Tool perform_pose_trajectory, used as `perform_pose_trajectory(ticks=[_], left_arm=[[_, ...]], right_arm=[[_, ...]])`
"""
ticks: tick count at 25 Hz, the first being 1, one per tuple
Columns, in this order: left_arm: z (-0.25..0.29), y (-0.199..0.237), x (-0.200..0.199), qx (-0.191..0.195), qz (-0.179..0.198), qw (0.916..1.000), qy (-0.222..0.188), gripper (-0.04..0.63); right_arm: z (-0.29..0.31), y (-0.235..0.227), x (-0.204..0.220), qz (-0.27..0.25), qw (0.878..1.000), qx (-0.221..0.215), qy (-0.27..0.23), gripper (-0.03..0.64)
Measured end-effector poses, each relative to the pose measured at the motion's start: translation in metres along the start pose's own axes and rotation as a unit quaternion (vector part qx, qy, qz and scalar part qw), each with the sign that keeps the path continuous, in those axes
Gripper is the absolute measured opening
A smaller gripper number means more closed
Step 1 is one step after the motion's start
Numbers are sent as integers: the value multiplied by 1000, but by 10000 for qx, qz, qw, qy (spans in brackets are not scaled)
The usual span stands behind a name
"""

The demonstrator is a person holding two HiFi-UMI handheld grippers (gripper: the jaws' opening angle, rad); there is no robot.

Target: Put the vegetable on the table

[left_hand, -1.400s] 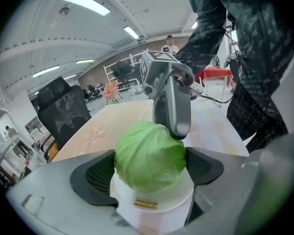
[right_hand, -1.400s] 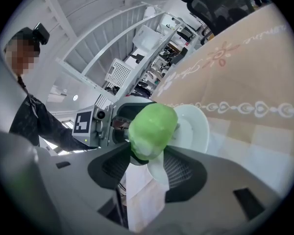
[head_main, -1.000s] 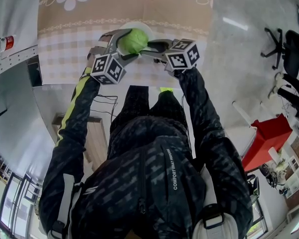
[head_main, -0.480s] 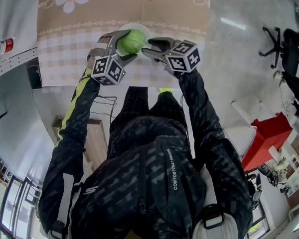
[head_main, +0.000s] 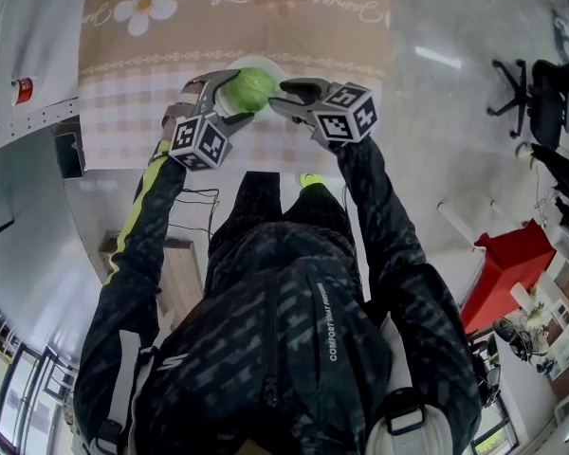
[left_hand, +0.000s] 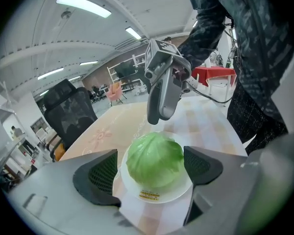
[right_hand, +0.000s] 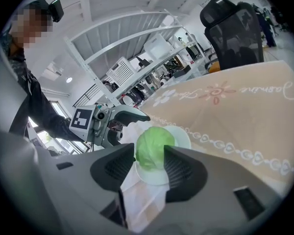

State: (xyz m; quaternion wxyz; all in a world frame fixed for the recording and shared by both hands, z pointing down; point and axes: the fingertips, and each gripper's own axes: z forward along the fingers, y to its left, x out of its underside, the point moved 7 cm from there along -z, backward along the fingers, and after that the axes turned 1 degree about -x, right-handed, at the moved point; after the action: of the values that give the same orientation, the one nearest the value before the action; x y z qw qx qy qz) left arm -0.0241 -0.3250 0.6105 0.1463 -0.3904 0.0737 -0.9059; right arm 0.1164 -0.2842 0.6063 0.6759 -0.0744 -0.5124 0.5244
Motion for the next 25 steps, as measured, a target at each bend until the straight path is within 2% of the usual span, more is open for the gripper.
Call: perform_pose_trajectory(ticks=[4,7,9,10,11,13,19,22,25], left_arm=[[-13,5,-6,-179,-207,9995,-177,411],[-24,9,-13,-291,-254,9989,-265,356],[-32,12,-17,-364,-307,9983,-340,325],[-36,13,-20,-414,-362,9976,-409,292],[-40,13,-22,-466,-450,9967,-497,256],[-46,14,-26,-553,-654,9941,-671,242],[-63,13,-38,-718,-873,9893,-927,114],[-72,9,-38,-817,-1034,9862,-1003,11],[-74,11,-39,-886,-1265,9823,-1060,-6]], right_arm=[[-2,8,-9,-206,9997,117,-51,122],[-3,17,-15,-331,9994,39,-72,80],[-4,23,-20,-390,9992,13,-114,81],[-5,27,-22,-412,9990,18,-149,34],[-6,30,-24,-427,9989,16,-189,31],[-7,36,-28,-431,9987,-6,-261,6],[-2,57,-32,-417,9986,-227,-239,5],[3,69,-29,-467,9983,-259,-229,5],[6,71,-33,-599,9978,-214,-186,5]])
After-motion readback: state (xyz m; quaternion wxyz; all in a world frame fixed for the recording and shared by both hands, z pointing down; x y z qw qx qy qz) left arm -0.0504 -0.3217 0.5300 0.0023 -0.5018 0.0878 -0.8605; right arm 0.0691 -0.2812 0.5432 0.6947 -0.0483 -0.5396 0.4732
